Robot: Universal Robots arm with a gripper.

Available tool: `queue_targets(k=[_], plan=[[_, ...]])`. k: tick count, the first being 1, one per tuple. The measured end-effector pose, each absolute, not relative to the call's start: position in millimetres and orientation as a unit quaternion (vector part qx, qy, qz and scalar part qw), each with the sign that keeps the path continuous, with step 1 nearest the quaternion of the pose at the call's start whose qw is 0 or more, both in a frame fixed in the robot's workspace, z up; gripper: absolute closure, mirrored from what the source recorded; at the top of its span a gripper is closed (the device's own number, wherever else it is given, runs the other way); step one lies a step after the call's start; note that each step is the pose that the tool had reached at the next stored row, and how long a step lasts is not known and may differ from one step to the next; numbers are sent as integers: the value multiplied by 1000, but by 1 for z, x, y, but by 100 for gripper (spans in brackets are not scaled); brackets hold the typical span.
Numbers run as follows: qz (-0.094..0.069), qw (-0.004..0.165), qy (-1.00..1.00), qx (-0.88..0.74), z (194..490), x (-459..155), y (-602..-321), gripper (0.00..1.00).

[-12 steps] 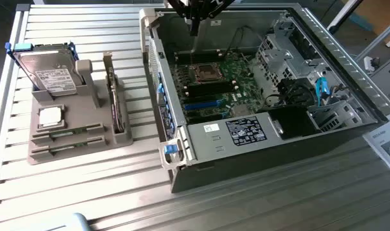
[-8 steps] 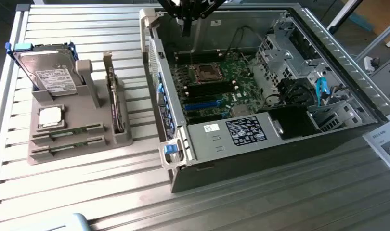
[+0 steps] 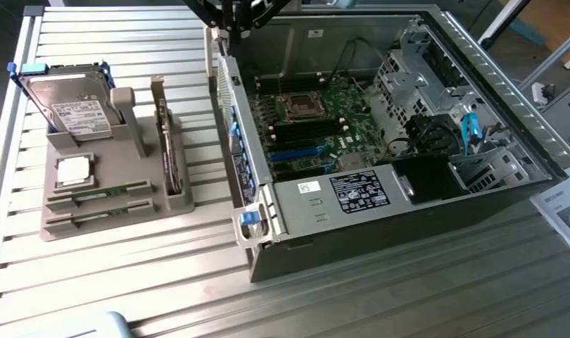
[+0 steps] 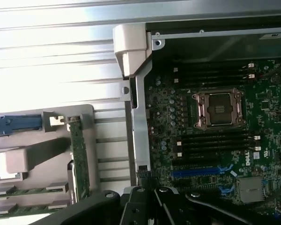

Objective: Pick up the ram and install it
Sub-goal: 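Reach for the ram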

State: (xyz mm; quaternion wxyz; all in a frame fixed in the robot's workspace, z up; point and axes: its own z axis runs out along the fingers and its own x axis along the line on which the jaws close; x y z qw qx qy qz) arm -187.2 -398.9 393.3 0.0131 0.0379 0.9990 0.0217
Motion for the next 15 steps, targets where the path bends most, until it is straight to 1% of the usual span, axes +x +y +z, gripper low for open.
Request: queue_targets(k=[11,15], plan=[[22,13,999,38,393,-238,-399,90],[22,13,999,38,393,-268,-399,90]])
